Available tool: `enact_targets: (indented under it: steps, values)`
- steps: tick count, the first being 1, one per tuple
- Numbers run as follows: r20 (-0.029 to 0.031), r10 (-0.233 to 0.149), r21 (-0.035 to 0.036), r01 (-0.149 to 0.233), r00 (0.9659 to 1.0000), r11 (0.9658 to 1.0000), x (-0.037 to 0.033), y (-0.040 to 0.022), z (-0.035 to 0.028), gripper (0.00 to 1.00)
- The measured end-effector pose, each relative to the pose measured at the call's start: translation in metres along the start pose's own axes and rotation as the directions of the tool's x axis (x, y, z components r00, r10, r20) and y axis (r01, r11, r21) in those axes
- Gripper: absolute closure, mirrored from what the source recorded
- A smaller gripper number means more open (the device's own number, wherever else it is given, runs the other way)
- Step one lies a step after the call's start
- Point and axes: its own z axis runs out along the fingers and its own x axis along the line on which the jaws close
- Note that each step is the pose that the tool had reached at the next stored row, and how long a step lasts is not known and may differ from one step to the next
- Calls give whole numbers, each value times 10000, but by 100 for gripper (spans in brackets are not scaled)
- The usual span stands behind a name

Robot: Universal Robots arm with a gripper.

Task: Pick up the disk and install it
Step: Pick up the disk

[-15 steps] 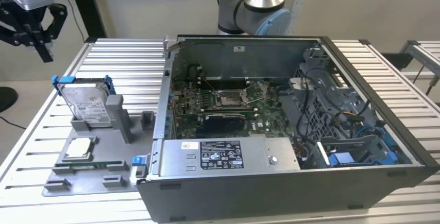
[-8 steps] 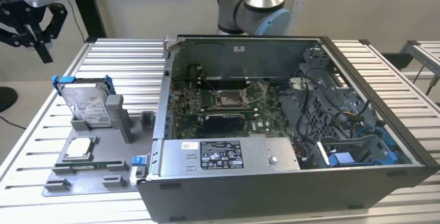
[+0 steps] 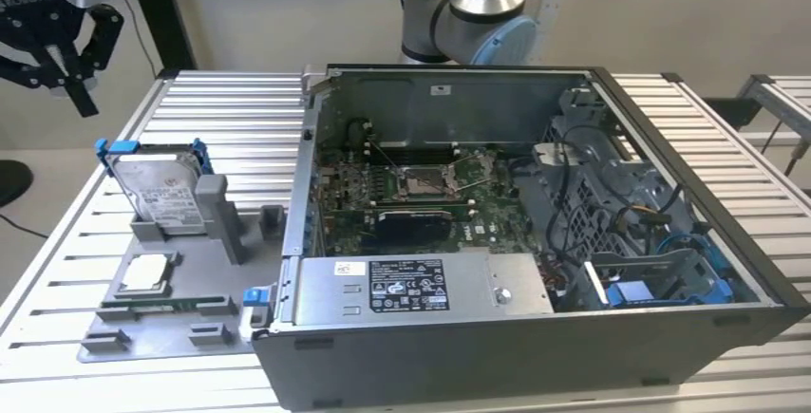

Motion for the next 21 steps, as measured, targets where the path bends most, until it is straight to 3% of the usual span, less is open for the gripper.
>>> enact_targets:
  steps: [4,9,14,21]
  values:
    - [-6,-736,11,736,9973,9973,0,0,0,100]
    - [0,-1628,11,1628,9867,9867,0,0,1,100]
    - [9,-2512,11,2512,9679,9679,0,0,14,100]
    - [21,-3569,13,3569,9342,9342,-2,-1,28,100]
